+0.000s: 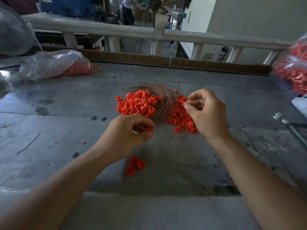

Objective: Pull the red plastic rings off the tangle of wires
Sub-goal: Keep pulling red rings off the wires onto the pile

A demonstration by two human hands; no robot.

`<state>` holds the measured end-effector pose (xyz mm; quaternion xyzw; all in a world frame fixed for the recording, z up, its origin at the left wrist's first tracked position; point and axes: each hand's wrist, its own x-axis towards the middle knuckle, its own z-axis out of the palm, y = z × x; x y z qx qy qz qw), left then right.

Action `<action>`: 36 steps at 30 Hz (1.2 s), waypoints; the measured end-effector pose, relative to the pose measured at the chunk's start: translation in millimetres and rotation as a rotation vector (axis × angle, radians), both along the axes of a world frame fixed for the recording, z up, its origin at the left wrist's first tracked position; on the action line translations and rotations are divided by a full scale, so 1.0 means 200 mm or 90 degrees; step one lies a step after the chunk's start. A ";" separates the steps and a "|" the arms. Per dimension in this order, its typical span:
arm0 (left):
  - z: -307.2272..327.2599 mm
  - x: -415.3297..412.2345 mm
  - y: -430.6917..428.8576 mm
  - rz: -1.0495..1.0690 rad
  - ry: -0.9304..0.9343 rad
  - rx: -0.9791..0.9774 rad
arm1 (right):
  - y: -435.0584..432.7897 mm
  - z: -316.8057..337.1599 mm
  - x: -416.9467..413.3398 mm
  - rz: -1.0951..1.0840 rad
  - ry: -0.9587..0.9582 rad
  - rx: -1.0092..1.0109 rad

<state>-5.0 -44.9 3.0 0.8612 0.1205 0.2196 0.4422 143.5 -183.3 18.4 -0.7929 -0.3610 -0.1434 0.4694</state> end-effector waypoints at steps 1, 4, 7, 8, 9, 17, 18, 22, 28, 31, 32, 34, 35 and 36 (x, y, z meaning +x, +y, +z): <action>0.00 0.00 0.00 0.000 0.001 0.012 | 0.00 0.00 0.00 -0.007 -0.001 -0.021; -0.01 0.00 0.00 0.002 -0.002 0.038 | -0.01 0.01 0.01 -0.020 0.002 -0.106; -0.01 0.00 0.00 -0.001 0.000 0.045 | -0.01 0.00 0.01 0.025 0.031 -0.159; -0.01 0.00 0.00 -0.002 0.004 0.046 | -0.01 0.00 0.00 0.040 0.048 -0.181; -0.01 0.00 0.00 -0.003 0.007 0.049 | -0.01 0.01 -0.01 0.049 0.059 -0.205; 0.00 0.00 0.00 -0.016 0.013 0.048 | 0.04 0.00 -0.06 0.018 -0.121 -0.276; 0.00 0.00 0.00 -0.018 0.013 0.050 | 0.05 -0.01 -0.06 0.022 -0.166 -0.285; 0.00 0.00 0.00 -0.026 0.013 0.065 | 0.10 -0.06 -0.07 0.139 -0.235 -0.389; 0.01 -0.01 -0.01 -0.030 0.018 0.058 | 0.10 -0.09 -0.06 0.133 -0.226 -0.395; 0.01 -0.01 -0.01 -0.029 0.015 0.057 | 0.09 -0.07 -0.07 0.134 -0.255 -0.322; 0.01 -0.01 0.00 -0.028 0.015 0.057 | 0.09 -0.07 -0.08 0.134 -0.267 -0.302; 0.01 -0.01 0.00 -0.023 0.019 0.053 | 0.10 -0.06 -0.09 0.125 -0.282 -0.256; 0.01 -0.01 0.00 -0.021 0.022 0.051 | 0.10 -0.05 -0.09 0.117 -0.284 -0.232; 0.01 -0.01 0.00 -0.018 0.024 0.050 | 0.10 -0.05 -0.09 0.111 -0.280 -0.213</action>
